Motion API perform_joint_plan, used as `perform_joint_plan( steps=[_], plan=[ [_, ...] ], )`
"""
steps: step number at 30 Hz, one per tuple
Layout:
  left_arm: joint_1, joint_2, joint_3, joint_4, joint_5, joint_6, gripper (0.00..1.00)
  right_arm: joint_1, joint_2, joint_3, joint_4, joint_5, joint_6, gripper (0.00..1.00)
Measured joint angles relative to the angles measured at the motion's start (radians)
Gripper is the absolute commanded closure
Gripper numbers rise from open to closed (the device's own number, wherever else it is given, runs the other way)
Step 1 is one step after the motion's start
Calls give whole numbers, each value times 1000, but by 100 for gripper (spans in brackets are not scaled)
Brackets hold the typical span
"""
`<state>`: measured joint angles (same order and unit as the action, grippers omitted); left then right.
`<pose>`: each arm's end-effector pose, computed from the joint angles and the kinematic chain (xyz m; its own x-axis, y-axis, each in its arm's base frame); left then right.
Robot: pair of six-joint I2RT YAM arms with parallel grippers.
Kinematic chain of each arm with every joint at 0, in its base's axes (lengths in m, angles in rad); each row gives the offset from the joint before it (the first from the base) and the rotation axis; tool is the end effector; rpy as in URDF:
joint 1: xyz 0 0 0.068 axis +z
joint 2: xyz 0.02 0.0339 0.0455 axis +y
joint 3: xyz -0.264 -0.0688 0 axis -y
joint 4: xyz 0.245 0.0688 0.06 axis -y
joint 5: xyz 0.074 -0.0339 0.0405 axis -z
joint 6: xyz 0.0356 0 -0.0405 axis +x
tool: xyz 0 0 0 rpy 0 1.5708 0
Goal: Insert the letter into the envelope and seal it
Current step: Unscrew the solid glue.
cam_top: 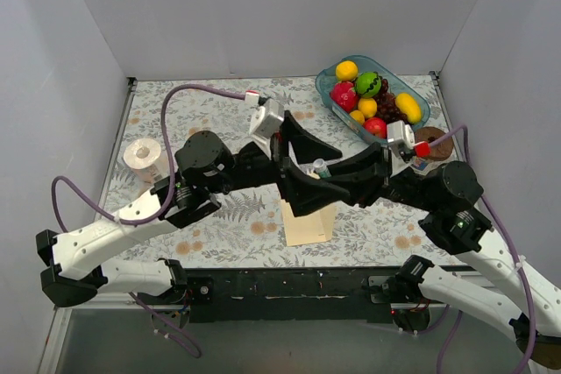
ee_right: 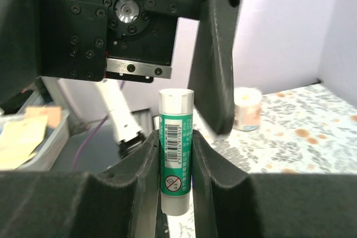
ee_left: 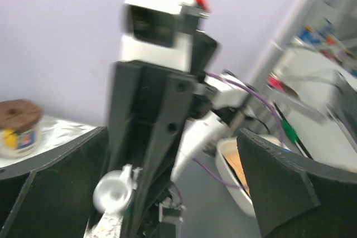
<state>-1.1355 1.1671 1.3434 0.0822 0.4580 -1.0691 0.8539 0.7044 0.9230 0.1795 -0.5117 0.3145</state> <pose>0.0909 -0.2328 0.4854 -0.8193 -0.1032 -0.5640 0.5723 -0.2077 -0.7933 0.0800 0.1184 0.4369 -0.0528 0.3499 -0.9353 -0.9859 0.1308 0.1046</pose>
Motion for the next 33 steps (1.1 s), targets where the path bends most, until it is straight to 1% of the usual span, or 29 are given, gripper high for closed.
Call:
perform_joint_plan(
  steps=[3,6,8,11,12,13,18,19,22,23,25,26,28,29,33],
  plan=[
    [0,-65,-60,-8,-245,-37,2,-4,-40,-31,8,103,0,99],
    [3,-110,-90,-16,-441,-66,2,-3,-58,-38,13,185,2,99],
    [3,-113,-82,-24,-535,-80,4,-3,-60,-38,20,219,3,99],
    [3,-76,-46,-57,-639,-100,13,-3,-47,-38,20,261,5,99],
    [4,-62,-37,-64,-657,-100,16,-3,-40,-38,19,271,5,99],
    [4,-44,-25,-77,-676,-103,24,-3,-33,-38,16,279,6,99],
    [0,50,21,-142,-715,-108,40,-3,-9,-38,-2,323,12,99],
    [-2,61,24,-155,-720,-107,45,-3,-8,-38,-6,332,13,99],
    [-9,76,29,-170,-727,-107,53,-3,-13,-41,-21,358,16,99],
    [-12,76,30,-175,-728,-107,59,-3,-14,-43,-21,364,16,99],
    [-18,76,32,-179,-729,-108,68,-3,-20,-50,-21,380,17,99],
    [-21,76,32,-180,-729,-109,79,-3,-20,-51,-23,381,19,99],
    [-27,76,33,-179,-726,-113,90,-3,-19,-54,-28,386,19,99],
    [-30,77,34,-180,-729,-111,100,-3,-17,-54,-32,386,20,99],
    [-32,87,47,-190,-731,-100,100,-3,-15,-54,-36,393,20,99]
  ],
)
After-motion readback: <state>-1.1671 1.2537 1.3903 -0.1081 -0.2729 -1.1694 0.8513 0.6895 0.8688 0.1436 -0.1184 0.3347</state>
